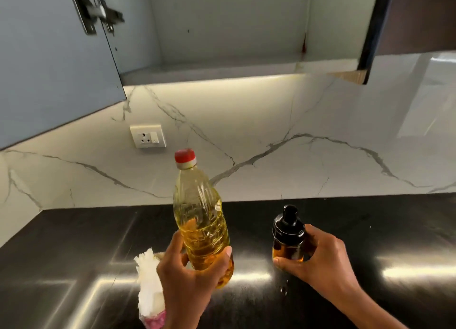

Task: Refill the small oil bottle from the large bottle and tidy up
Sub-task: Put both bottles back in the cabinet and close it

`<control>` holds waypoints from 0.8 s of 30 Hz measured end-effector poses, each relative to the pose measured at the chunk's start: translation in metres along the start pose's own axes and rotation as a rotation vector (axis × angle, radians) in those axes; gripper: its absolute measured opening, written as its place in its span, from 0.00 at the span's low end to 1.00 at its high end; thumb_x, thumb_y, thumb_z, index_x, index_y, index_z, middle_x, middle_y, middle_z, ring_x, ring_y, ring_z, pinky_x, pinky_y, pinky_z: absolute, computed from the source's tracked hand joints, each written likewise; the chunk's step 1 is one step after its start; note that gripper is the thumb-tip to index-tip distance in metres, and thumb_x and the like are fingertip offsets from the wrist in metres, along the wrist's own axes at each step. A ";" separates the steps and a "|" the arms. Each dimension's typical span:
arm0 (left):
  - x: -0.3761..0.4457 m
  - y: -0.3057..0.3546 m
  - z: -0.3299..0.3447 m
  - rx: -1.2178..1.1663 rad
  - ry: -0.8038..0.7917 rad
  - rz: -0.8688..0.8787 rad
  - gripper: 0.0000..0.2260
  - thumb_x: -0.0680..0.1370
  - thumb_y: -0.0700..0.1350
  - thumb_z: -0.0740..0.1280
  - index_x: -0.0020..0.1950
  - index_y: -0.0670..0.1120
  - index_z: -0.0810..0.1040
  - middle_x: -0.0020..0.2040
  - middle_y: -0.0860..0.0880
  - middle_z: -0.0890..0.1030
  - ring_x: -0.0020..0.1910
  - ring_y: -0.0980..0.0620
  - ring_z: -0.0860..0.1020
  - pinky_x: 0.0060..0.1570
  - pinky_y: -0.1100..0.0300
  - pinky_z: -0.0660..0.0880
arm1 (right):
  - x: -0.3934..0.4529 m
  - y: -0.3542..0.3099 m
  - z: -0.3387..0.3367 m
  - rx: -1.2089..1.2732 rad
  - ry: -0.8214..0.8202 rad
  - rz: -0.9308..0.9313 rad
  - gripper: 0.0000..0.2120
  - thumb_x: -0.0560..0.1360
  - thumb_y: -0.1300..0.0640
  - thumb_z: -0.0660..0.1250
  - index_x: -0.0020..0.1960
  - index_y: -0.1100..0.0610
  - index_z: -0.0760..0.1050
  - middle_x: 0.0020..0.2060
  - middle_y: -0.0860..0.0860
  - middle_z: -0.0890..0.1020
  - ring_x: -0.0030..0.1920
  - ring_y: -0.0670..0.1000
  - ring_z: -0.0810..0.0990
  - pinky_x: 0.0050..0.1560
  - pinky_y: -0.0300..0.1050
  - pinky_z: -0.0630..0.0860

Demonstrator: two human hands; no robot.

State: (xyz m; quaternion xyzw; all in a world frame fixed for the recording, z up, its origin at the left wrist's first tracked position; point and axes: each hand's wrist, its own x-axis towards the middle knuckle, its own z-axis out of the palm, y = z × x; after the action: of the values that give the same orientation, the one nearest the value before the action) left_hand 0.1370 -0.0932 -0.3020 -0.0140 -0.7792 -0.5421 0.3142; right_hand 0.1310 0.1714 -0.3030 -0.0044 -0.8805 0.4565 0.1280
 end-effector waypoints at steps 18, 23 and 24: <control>0.169 0.217 -0.061 -0.103 0.167 0.337 0.23 0.59 0.71 0.75 0.48 0.60 0.84 0.42 0.68 0.85 0.42 0.65 0.84 0.41 0.62 0.77 | 0.095 -0.249 -0.158 0.136 0.079 -0.281 0.31 0.50 0.40 0.83 0.50 0.49 0.83 0.42 0.43 0.88 0.45 0.45 0.88 0.45 0.43 0.84; 0.216 0.242 -0.048 -0.118 0.215 0.342 0.30 0.60 0.68 0.83 0.57 0.58 0.83 0.45 0.61 0.87 0.44 0.60 0.86 0.47 0.57 0.82 | 0.132 -0.277 -0.164 0.135 0.118 -0.267 0.27 0.55 0.44 0.86 0.50 0.49 0.82 0.43 0.47 0.87 0.47 0.48 0.86 0.44 0.43 0.82; 0.226 0.245 -0.044 -0.127 0.223 0.332 0.33 0.60 0.65 0.85 0.60 0.57 0.80 0.48 0.61 0.85 0.45 0.60 0.85 0.45 0.59 0.81 | 0.141 -0.281 -0.164 0.137 0.121 -0.266 0.25 0.57 0.46 0.86 0.49 0.49 0.81 0.43 0.47 0.87 0.47 0.48 0.86 0.43 0.42 0.81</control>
State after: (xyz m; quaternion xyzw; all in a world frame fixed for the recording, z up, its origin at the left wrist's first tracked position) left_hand 0.0652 -0.1017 0.0261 -0.1019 -0.6908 -0.5292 0.4820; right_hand 0.0634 0.1571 0.0444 0.0936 -0.8309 0.4933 0.2400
